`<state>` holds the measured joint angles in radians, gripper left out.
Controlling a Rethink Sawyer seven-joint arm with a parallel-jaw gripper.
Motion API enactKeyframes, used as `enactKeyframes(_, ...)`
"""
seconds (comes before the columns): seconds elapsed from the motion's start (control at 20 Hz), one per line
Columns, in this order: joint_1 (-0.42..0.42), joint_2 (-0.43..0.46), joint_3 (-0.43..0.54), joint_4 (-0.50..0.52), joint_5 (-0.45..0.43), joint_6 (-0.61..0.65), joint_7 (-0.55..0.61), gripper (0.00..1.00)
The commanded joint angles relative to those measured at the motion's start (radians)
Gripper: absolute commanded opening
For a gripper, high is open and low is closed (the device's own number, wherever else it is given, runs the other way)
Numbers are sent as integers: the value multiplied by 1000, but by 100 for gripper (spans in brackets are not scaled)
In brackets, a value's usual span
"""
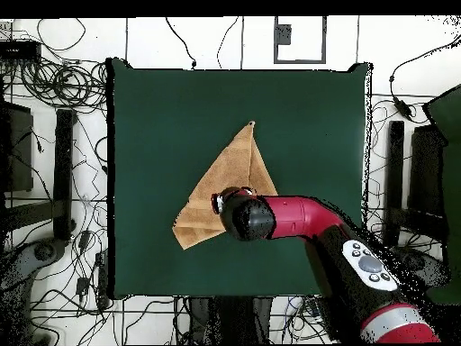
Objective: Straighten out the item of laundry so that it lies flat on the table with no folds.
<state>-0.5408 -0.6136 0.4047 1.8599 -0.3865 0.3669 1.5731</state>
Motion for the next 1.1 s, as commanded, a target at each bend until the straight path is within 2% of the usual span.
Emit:
enactKeyframes(0.05,29,88,133,-94,-56,-60,-33,100)
enactKeyframes(0.6,-30,162,199,-105,-57,-16,-50,100)
enactKeyframes(0.9,-76,129,237,-164,-88,170,-215,100)
enactKeyframes(1.1,-124,129,267,-185,-95,248,-274,100)
